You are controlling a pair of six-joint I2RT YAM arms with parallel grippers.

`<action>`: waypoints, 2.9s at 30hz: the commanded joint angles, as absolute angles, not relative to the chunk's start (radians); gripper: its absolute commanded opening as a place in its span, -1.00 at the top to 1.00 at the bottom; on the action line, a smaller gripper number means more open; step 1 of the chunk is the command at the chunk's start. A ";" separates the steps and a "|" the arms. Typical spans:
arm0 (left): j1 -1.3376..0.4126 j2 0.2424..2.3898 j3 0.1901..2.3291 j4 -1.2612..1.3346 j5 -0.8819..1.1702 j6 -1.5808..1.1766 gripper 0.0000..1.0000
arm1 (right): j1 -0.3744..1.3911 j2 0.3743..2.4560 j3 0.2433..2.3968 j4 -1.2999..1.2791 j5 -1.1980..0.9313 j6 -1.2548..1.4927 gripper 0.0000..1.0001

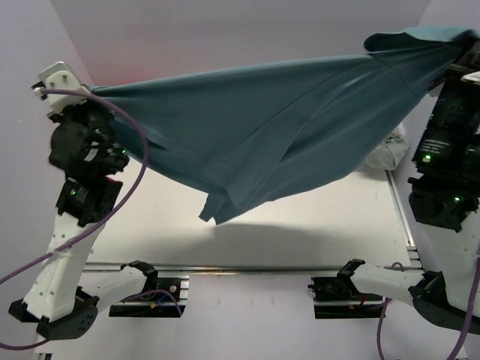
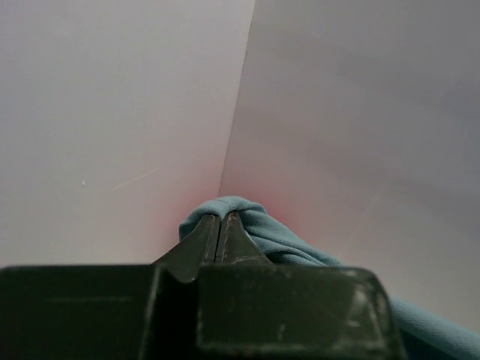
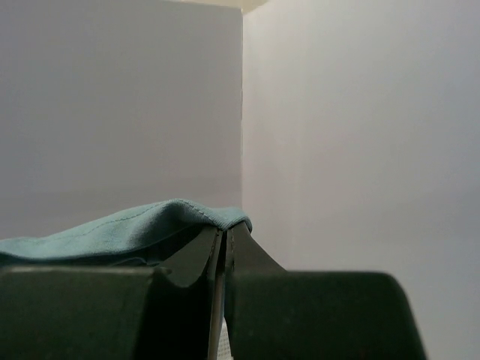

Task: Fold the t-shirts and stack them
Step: Flatten out the tshirt

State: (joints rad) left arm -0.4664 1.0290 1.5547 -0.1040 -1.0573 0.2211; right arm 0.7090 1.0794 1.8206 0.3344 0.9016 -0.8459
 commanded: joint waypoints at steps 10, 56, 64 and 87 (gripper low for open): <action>-0.459 0.838 1.674 -0.373 -0.723 0.074 1.00 | 0.701 0.962 1.913 0.145 0.732 -0.750 1.00; -0.210 2.445 2.111 -0.081 -0.566 0.029 0.82 | 0.350 2.427 2.062 0.383 0.867 -0.517 1.00; -0.210 2.399 2.128 -0.146 -0.415 0.028 -0.99 | 0.357 2.419 2.068 0.347 0.806 -0.536 -0.71; -0.241 1.099 0.744 -0.391 0.046 -0.460 -0.99 | 0.779 1.555 1.134 -0.098 -0.537 0.060 -0.80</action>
State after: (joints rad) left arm -0.2443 1.2030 0.7895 -0.3237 0.0612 -0.3519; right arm 0.6888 1.5570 1.1618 -0.0883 -0.3340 0.0116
